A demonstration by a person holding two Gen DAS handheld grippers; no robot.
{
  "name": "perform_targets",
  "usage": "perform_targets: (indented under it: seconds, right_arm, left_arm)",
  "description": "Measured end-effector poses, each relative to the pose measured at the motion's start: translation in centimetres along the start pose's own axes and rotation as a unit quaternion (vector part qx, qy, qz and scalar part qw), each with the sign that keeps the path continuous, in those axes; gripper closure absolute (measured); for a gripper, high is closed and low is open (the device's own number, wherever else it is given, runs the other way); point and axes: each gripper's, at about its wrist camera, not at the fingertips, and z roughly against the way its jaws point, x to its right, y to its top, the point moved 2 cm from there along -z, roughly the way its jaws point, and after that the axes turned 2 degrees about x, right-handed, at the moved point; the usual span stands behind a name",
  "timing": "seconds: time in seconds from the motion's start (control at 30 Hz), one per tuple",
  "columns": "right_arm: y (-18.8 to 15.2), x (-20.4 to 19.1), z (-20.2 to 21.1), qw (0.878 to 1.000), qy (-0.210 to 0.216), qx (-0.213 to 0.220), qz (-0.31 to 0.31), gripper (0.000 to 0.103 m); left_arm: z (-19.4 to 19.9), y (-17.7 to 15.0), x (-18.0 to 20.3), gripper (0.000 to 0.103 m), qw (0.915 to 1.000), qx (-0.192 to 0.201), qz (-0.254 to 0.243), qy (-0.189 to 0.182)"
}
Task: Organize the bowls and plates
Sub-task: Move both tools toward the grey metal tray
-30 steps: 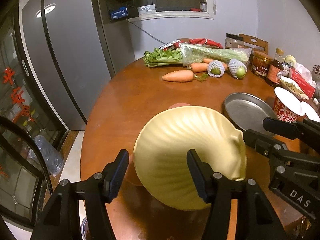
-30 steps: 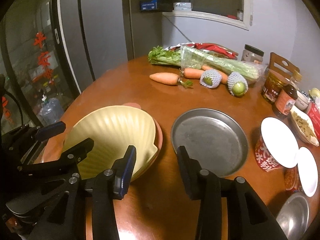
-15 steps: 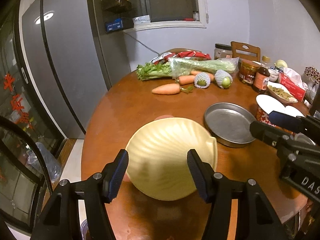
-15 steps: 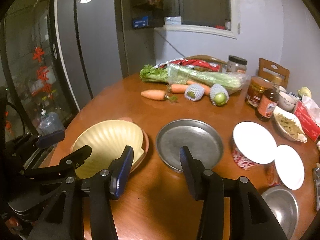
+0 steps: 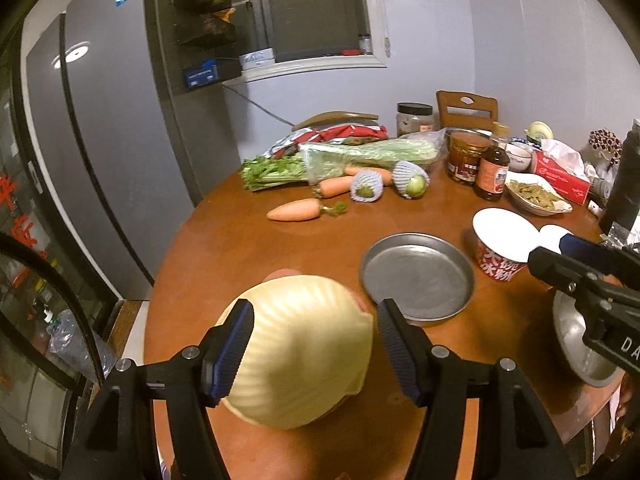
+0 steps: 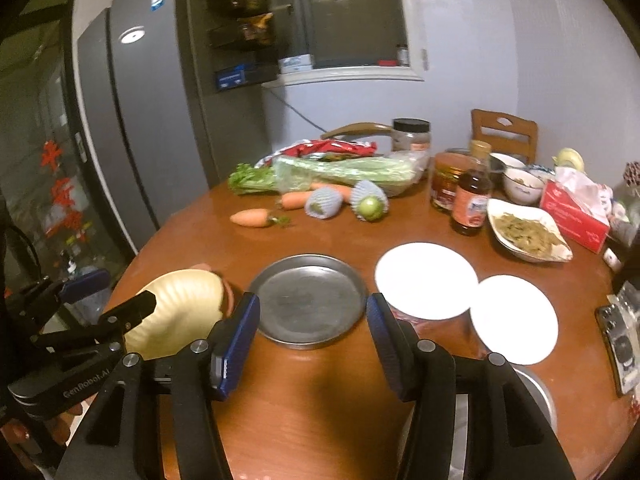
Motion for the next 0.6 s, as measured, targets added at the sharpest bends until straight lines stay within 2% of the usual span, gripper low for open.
perform_targets:
  seconds: [0.2,0.47,0.6]
  right_arm:
    - [-0.8,1.9,-0.7,0.999,0.003,-0.009,-0.035,0.045]
    - [-1.4,3.3,-2.7,0.997,0.002,-0.014,-0.073,0.044]
    - [-1.5,3.7,-4.1,0.995,0.006,-0.031,-0.093,0.041]
  left_arm:
    - [-1.6,1.3,1.5,0.039,0.9997,-0.003,-0.01,-0.024]
    - [-4.8,2.6,2.1,0.039,0.9989,-0.024,-0.019,-0.035]
    - [-6.1,3.1,2.2,0.039,0.9983,-0.034,-0.028,-0.039]
